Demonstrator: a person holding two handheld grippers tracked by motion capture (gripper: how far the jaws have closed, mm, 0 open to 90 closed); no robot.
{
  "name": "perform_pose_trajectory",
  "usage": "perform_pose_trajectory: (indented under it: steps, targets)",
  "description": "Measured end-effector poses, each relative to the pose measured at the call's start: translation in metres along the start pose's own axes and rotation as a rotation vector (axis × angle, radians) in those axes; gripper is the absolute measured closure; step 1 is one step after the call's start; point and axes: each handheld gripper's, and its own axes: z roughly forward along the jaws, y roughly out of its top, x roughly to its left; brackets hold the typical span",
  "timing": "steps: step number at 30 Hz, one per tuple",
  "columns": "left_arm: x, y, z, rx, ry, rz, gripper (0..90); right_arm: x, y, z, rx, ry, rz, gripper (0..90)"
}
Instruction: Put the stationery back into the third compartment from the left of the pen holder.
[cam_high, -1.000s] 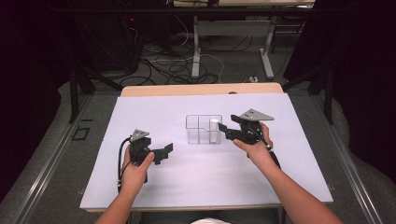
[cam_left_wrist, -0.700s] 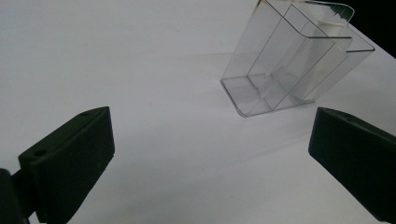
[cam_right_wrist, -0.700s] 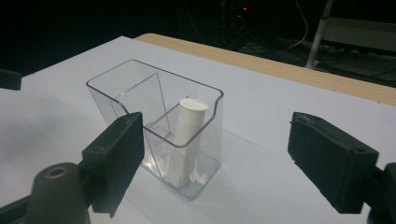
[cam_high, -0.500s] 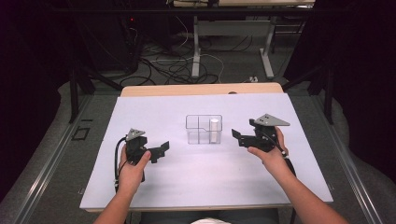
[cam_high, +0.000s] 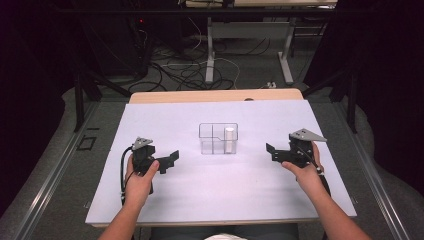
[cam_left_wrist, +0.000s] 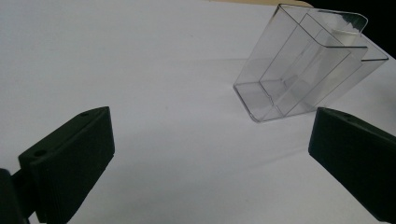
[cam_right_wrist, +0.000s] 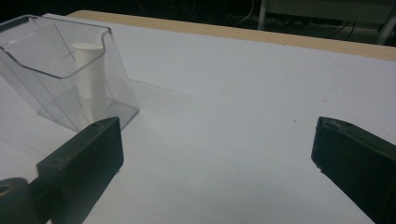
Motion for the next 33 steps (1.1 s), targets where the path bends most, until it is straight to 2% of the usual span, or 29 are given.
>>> perform_pose_trajectory:
  steps: [3, 5, 9, 17, 23, 31, 33]
  targets:
    - [0.002, 0.0, 0.001, 0.003, 0.007, 0.001, 0.3, -0.007, -0.005, 0.001, 0.0, -0.022, -0.03, 0.5]
    - [0.002, -0.001, 0.001, -0.006, 0.015, -0.008, 0.3, -0.012, -0.009, 0.003, -0.001, -0.029, -0.032, 0.4]
    - [0.004, -0.001, 0.002, -0.011, 0.017, -0.025, 0.3, -0.018, -0.016, 0.005, 0.019, -0.041, -0.008, 0.5]
    - [0.006, -0.002, 0.003, -0.003, 0.018, -0.024, 0.3, -0.029, -0.022, 0.005, 0.033, -0.059, 0.049, 1.0]
    - [0.006, -0.003, 0.005, -0.002, 0.016, -0.025, 0.2, -0.035, -0.028, 0.008, 0.073, -0.069, 0.089, 1.8]
    - [0.007, -0.003, 0.005, 0.001, 0.019, -0.028, 0.3, -0.037, -0.029, 0.008, 0.076, -0.074, 0.106, 2.8]
    - [0.007, -0.003, 0.005, 0.004, 0.018, -0.024, 0.3, -0.038, -0.029, 0.008, 0.074, -0.073, 0.097, 3.1]
